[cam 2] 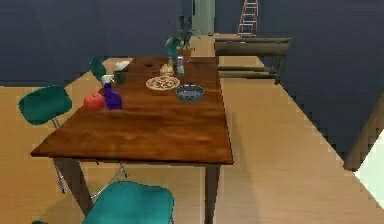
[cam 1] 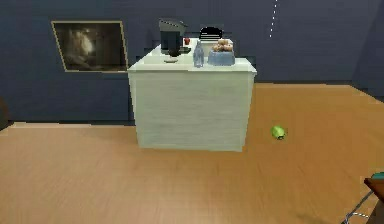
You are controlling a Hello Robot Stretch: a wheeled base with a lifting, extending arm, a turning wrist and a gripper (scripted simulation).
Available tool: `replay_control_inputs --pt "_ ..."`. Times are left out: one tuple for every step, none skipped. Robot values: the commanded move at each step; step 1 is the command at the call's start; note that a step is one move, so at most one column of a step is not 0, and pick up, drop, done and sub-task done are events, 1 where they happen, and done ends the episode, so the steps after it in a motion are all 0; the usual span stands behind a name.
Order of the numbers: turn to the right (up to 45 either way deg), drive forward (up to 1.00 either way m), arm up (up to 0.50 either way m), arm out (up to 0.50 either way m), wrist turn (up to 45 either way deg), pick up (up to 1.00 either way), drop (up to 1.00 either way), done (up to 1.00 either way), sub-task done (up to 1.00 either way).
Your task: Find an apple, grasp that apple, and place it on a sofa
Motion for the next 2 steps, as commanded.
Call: replay_control_inputs --pt "3.0 0.00 0.00 0.00 0.0 0.00 0.00 0.00 0.00" --pt "0.0 0.60 0.00 0.00 0.0 0.00 0.00 0.00 0.00"
